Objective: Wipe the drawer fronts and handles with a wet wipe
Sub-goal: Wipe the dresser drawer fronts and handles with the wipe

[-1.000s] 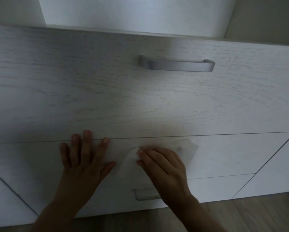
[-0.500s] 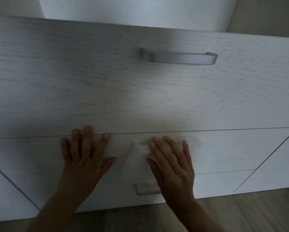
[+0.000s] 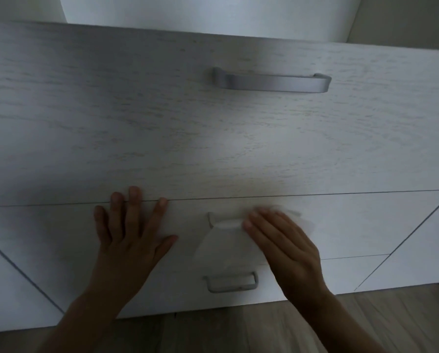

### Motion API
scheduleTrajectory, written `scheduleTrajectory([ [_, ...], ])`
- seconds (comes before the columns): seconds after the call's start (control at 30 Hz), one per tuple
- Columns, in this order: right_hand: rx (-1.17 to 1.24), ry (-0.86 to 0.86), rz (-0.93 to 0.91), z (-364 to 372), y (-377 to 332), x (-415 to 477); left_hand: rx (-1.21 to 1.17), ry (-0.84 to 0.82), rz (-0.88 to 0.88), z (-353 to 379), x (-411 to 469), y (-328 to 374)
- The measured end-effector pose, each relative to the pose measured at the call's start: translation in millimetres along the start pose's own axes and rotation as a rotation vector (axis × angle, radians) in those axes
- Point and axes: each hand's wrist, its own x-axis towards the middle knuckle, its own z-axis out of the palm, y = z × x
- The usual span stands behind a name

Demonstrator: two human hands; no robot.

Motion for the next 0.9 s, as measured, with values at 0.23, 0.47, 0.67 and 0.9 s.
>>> scheduleTrajectory([
  [0.23, 0.06, 0.048, -0.098, 33.3, -27.0, 27.9, 0.0, -0.003, 0.013, -1.5, -0.1, -1.4],
  [0.47, 0.064, -0.014, -0.158, 26.9, -21.0, 29.5, -0.015, -0.009, 0.009, -0.8, -0.1, -0.6],
  [0.67, 0.043, -0.085, -0.105, -5.8, 8.7, 6.8, 0.008, -0.022, 0.01, 0.8, -2.0, -1.0],
  [0.9, -0.005, -0.151, 0.007, -36.0, 28.1, -8.4, -0.004, -0.034, 0.0, -0.8, -0.8, -0.5],
])
